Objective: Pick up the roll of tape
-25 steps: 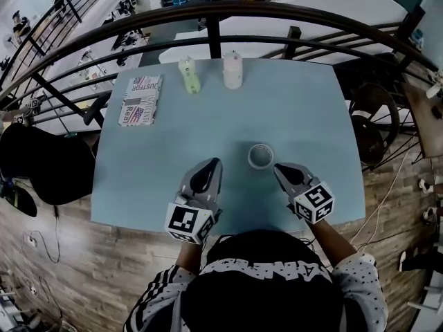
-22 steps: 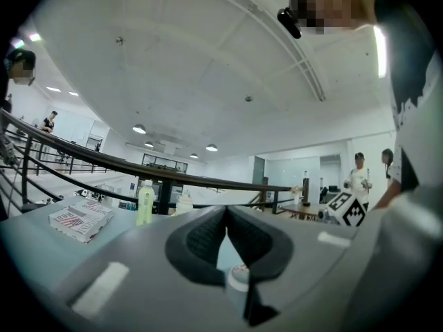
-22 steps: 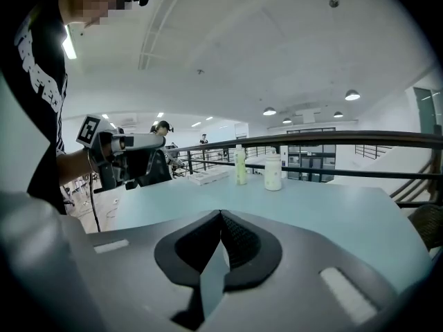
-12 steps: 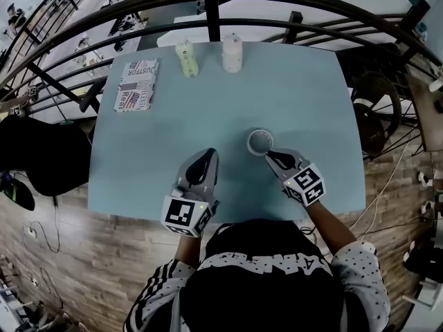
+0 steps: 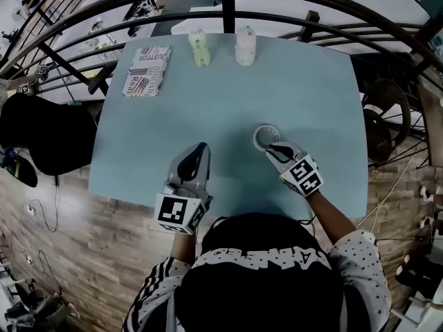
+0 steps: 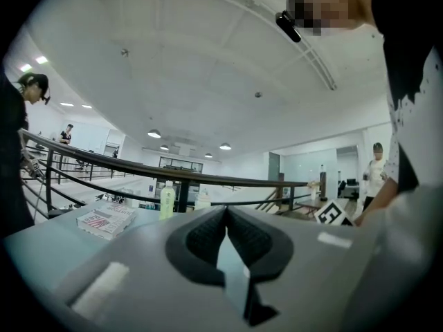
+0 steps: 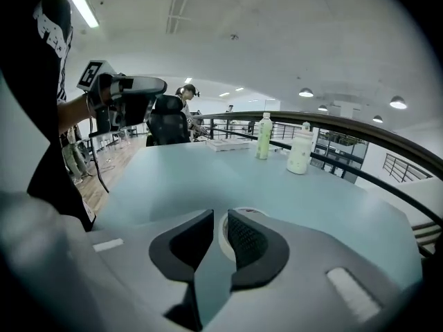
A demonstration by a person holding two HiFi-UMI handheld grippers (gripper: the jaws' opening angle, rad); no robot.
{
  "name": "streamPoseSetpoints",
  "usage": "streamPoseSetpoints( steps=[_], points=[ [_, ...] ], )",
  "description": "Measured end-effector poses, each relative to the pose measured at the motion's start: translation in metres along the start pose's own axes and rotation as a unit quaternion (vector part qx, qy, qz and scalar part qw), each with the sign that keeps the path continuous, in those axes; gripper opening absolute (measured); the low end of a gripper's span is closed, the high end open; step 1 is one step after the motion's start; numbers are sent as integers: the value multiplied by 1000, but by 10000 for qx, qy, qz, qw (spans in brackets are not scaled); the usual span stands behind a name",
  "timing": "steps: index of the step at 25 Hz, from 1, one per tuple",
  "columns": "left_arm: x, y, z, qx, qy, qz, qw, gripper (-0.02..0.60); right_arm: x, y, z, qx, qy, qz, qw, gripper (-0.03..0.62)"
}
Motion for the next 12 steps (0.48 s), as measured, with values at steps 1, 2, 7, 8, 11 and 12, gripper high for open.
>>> streamPoseSetpoints(
  steps=[1,2,7,8,11,12],
  points=[
    [1,0,0,10,9,-34,10000,0,-2,0,0,64,43,-37,10000,71],
    [2,0,1,32,23,-65,10000,0,-5,0,0,131,89,-74,9998,72],
    [6,3,6,122,48,-236,9996,0,-18,-1,1,419,326,-116,9985,79],
    [6,4,7,133,58,-256,9996,0,-21,0,0,560,373,-91,9977,80],
    [6,6,8,155,67,-286,9994,0,-27,2,-3,1105,519,-27,9925,81],
    [5,6,9,174,75,-291,9994,0,-29,3,-4,1224,575,-30,9908,83]
  ],
)
Point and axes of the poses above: the fingertips, and each gripper's own axes: x backward along the fingers, y to its left, z out of its underside, the point moved 10 cm from there along x, backward along the fingers, and after that the axes turned 13 degrees about y, right-handed, at the moved point
